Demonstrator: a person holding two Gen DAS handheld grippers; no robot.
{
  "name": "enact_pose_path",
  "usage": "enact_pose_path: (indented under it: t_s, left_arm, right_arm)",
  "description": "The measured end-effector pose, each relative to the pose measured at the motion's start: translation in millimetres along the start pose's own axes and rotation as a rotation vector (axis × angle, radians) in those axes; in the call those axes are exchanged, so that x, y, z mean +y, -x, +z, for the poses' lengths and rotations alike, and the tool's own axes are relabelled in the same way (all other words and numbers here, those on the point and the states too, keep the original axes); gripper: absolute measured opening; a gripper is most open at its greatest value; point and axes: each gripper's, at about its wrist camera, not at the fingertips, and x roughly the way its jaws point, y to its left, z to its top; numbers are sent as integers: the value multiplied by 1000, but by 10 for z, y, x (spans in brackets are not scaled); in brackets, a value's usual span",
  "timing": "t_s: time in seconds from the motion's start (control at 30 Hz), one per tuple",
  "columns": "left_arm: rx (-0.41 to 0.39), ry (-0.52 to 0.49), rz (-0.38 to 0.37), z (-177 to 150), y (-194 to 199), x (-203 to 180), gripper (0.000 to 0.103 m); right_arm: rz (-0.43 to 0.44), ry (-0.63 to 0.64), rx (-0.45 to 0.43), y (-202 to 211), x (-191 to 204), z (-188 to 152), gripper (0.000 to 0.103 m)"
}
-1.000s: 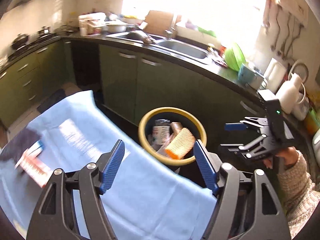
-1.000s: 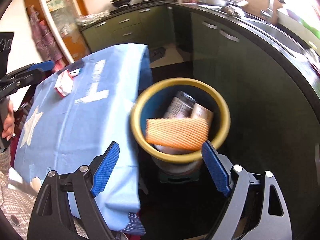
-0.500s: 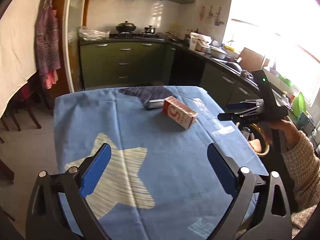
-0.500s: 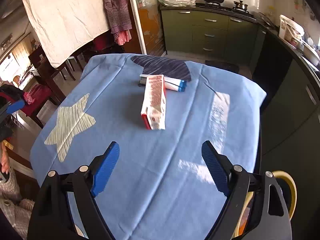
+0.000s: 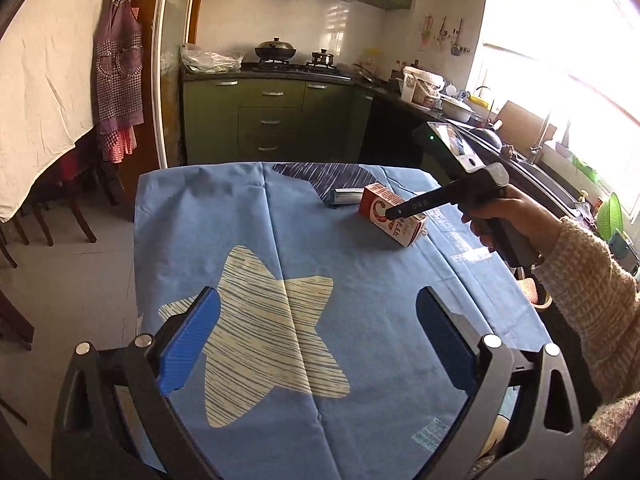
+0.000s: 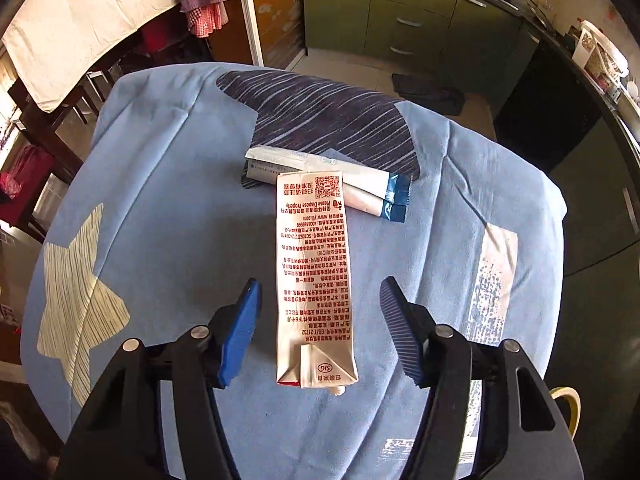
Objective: Collect trash
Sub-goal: 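Grasp the red-and-white milk carton with the right gripper, then carry the milk carton over the bin and open the right gripper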
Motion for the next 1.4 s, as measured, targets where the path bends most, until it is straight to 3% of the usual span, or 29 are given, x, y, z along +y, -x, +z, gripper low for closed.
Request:
enact_pose_path:
  t_s: [0.1,0.17,0.3,0.57,0.77,0.9,1.07,1.23,1.4]
  left_arm:
    - [11,4,-7,-20,-31,-1,94]
    - [18,4,-12,-31,-48,-10,94]
    - [22,-2,-16,-42,-47,-52,94]
    - [31,-14,-27,-46,-75,-98,94]
    - [36,-26,-43,-49,-123,-167,94]
    - [41,-37,-61,-64,-157,-240,94]
    - [52,-51,-79,-69,-221,-342,94]
    - [66,-73,-104,-75,-278,-491,94]
    - [81,-113,-111,-64,-321,-658,94]
  right_arm:
    - [1,2,7,-23,12,4,52]
    - [7,3,20,-40,21,-4,39]
    - [14,2,22,-54,-5,-27,34]
    - [32,-5,-22,142,-43,-125,34]
    - [64,-60,-67,591,-334,-526,34]
    - [44,-136,-114,990,-722,-987,34]
    - [-53,-325,-142,1390,-1577,-1754,34]
    - [-138,-532,-99,1389,-2444,-2428,34]
    - [-170,-685,-78,1186,-2968,-2841,39]
